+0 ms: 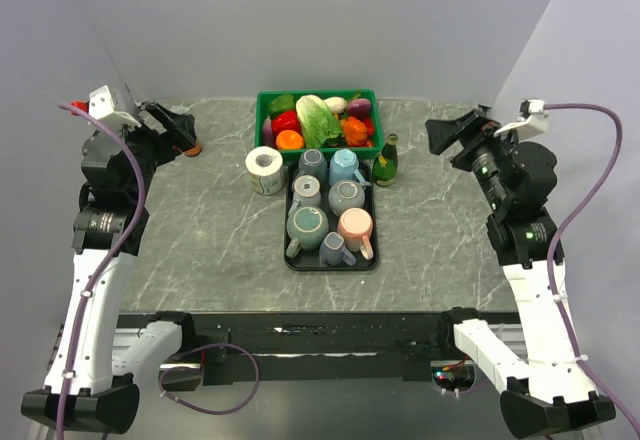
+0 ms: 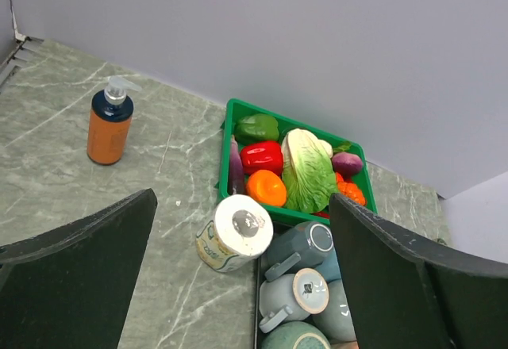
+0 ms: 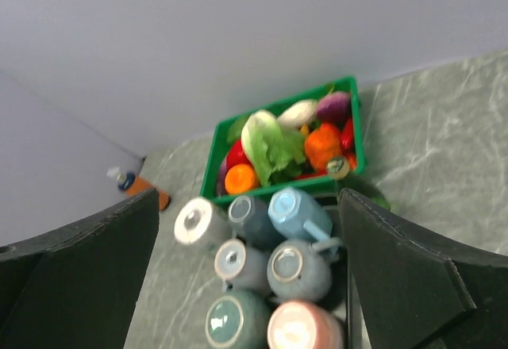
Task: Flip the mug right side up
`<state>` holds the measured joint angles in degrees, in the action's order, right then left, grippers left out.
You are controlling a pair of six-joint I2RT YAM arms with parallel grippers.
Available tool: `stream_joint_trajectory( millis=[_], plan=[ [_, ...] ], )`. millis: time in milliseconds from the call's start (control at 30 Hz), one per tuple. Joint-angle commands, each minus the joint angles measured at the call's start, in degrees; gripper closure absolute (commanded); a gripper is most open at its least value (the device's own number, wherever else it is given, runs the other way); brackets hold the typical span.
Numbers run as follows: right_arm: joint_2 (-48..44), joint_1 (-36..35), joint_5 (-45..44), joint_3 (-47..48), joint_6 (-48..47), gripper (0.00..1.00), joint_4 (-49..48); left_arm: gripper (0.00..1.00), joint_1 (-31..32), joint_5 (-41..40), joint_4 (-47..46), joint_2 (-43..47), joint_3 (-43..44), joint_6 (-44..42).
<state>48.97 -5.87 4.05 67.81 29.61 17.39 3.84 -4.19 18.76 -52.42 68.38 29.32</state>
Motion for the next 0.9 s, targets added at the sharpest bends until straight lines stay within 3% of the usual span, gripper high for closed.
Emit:
stream_joint_trajectory(
  millis=[0, 433, 533, 700, 867],
  plan=[
    [-2.73, -0.19, 7.1, -3.38, 0.46, 0.0, -0.16, 0.04, 0.03, 0.57, -0.56, 2.06, 0.36, -1.98],
    [-3.0, -3.61, 20.91, -9.54, -6.48, 0.0, 1.24, 0.04, 0.03, 0.06, 3.21, 2.94, -5.09, -6.03],
    [-3.27, -8.78, 18.37, -9.8, -9.47, 0.0, 2.56, 0.04, 0.03, -1.43, 2.68, 3.46, -6.59, -4.28],
    [-1.6, -21.27, 6.17, -9.36, -16.42, 0.0, 5.46, 0.04, 0.03, -5.48, -0.47, 6.45, -11.06, -0.33],
    [0.33, -28.66, 4.03, -15.59, -17.3, 0.02, 5.82, 0.04, 0.03, 2.06, 0.74, 9.09, -11.6, -1.1]
  ],
)
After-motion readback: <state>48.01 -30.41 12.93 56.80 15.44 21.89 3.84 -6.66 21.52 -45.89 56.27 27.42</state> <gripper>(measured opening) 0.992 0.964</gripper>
